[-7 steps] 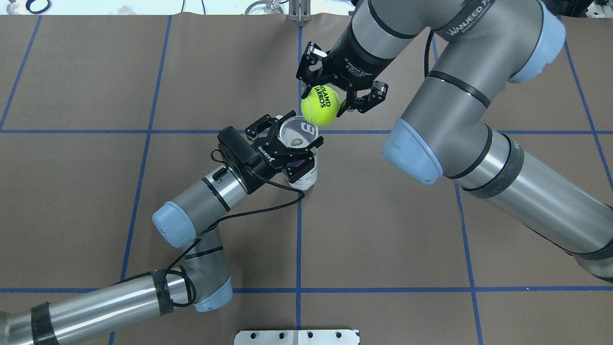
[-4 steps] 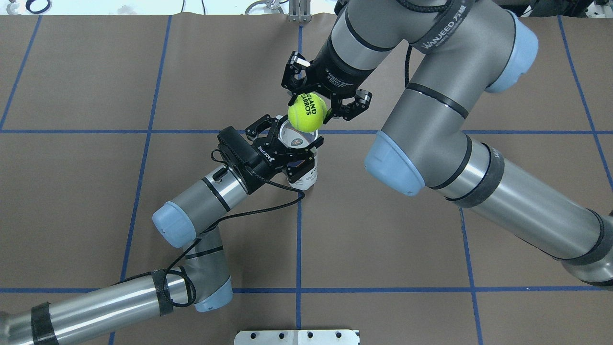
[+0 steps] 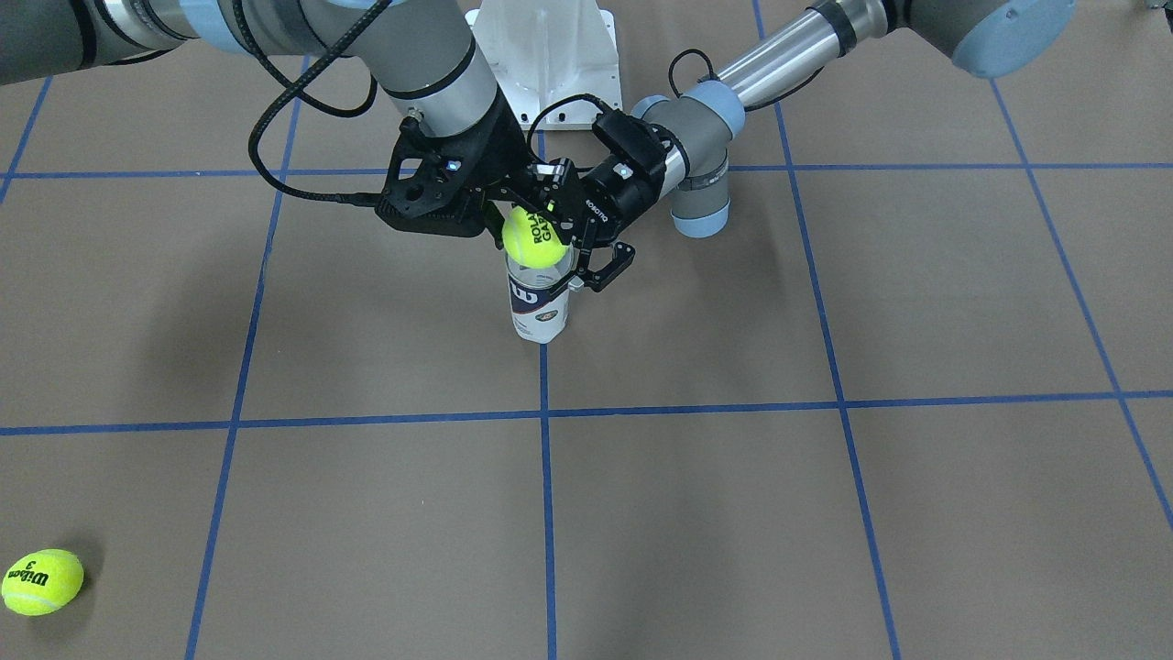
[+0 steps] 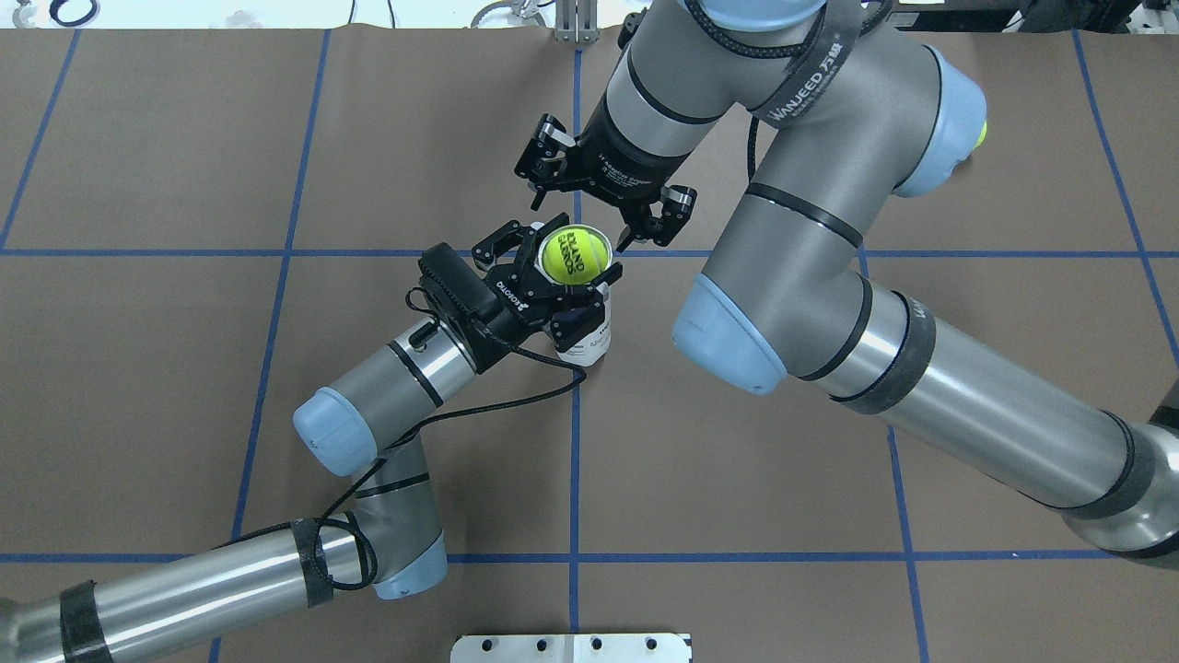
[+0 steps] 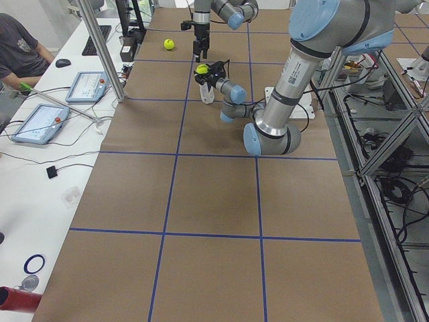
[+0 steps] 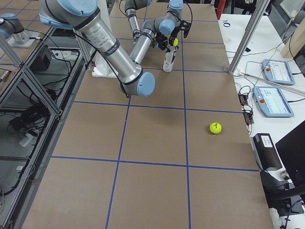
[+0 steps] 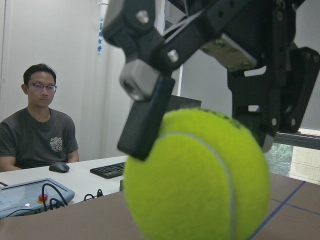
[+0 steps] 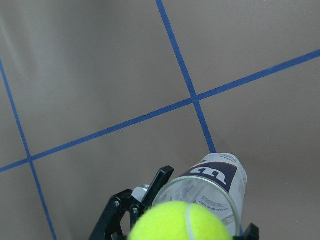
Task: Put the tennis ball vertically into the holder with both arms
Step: 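Open the right gripper to drop the ball into the can, then move the right gripper to the second yellow ball farther away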
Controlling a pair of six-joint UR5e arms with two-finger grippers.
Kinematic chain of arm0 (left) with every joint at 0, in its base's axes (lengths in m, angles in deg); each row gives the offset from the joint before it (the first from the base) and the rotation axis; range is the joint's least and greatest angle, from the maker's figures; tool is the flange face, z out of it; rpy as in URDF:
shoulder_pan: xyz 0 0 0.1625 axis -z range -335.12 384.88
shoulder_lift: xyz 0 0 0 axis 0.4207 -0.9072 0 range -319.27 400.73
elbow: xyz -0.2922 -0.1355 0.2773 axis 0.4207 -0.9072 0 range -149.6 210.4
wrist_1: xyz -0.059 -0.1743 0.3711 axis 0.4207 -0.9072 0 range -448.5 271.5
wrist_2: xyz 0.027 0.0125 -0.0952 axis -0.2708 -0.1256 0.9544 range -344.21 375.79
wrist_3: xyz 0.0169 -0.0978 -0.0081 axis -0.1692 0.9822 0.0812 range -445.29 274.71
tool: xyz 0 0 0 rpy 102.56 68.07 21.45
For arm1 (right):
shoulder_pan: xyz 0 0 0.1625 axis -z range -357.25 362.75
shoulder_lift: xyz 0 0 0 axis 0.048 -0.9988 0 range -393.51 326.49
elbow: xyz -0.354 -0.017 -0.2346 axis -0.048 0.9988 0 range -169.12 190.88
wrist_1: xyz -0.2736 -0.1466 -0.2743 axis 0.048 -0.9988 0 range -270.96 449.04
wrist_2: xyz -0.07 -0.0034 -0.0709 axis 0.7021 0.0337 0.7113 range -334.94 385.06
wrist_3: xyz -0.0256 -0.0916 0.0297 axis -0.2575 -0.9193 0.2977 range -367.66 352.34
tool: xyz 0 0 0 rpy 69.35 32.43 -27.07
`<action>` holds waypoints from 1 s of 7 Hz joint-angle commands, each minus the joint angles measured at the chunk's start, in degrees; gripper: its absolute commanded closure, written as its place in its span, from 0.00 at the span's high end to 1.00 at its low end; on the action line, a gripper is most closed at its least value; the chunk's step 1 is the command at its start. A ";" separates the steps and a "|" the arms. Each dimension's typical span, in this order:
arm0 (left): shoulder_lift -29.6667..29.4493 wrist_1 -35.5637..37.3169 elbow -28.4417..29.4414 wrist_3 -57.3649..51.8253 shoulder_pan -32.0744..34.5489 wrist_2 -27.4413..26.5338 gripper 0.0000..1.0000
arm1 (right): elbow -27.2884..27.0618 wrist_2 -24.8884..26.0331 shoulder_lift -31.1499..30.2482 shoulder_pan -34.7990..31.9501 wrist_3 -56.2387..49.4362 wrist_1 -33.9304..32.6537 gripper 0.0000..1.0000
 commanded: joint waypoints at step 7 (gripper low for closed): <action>0.18 0.00 -0.18 -0.09 0.00 0.00 0.87 | 15.60 -2.45 -10.67 -22.79 -30.45 0.70 0.99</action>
